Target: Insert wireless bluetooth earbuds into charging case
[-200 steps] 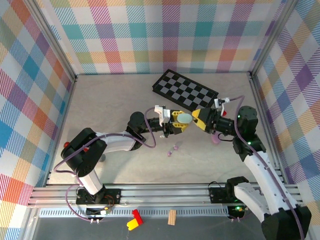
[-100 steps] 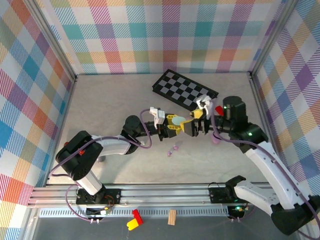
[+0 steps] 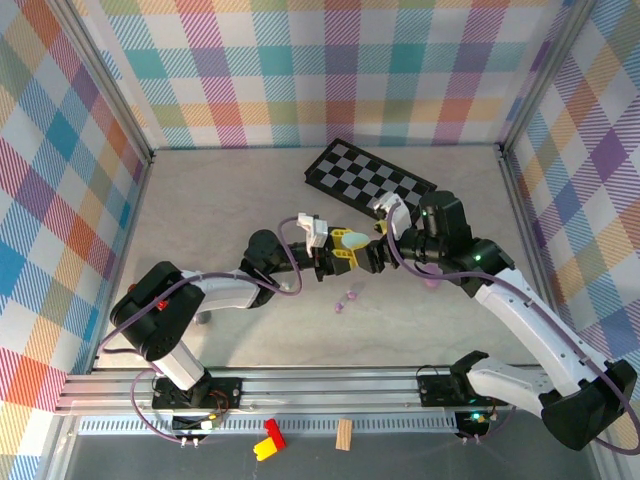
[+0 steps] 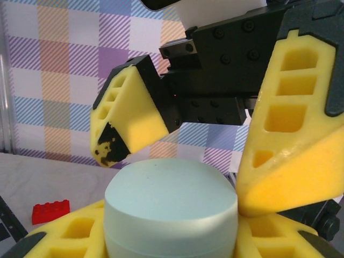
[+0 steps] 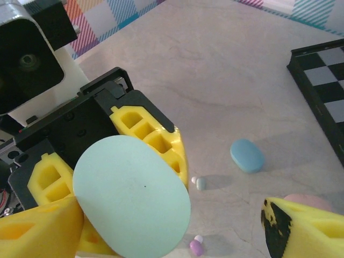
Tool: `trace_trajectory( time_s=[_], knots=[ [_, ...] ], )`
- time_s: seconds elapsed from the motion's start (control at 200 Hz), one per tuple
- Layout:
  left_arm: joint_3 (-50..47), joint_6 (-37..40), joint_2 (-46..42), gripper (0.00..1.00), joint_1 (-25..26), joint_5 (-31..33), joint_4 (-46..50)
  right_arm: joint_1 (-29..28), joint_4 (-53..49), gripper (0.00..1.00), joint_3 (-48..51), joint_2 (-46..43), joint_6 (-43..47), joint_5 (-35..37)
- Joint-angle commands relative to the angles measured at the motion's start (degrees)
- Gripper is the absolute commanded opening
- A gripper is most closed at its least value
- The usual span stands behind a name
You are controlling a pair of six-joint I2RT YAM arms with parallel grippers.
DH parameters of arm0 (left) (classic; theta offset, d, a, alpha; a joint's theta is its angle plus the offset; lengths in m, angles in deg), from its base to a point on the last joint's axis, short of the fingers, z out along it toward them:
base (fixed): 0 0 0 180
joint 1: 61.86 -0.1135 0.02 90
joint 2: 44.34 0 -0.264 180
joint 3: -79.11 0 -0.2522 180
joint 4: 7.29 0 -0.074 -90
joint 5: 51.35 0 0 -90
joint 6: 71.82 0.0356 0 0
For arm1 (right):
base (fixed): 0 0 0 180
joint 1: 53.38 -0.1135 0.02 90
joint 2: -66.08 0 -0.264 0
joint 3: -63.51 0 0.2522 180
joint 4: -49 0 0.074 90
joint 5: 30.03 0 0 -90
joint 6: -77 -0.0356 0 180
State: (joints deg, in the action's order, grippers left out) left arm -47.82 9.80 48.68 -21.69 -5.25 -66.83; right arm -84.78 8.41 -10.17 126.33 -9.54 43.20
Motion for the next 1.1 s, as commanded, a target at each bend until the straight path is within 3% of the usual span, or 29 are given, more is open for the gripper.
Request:
trace_trajectory(
  time_s=[0.0, 0.445, 0.695, 0.935, 1.095],
  knots=[
    [-1.12, -0.19, -3.41, 0.26, -0.14, -3.52, -3.43, 0.66, 2.5, 0.84, -1.87, -0.44, -2.4, 7.69],
    [-2.65, -0.14, -5.82, 0.26, -0.45, -3.89, -3.38, 0.65, 4.49, 0.83, -4.63, 3.04, -4.99, 6.12],
    [-3.78, -0.41, -5.99, 0.26, -2.49, -1.68, -3.35, 0.64, 7.7, 0.84, -3.22, -0.92, -7.94, -2.45],
    [-6.87, -0.82, -8.44, 0.26, -6.51, 0.68, -3.4, 2.4, 15.64, 0.84, 4.7, -6.81, -18.01, -3.13],
    [-9.51, -1.45, -11.51, 0.26, -9.97, 1.24, -3.39, 5.73, 21.7, 0.83, 12.27, -6.18, -27.83, -2.25]
  ],
)
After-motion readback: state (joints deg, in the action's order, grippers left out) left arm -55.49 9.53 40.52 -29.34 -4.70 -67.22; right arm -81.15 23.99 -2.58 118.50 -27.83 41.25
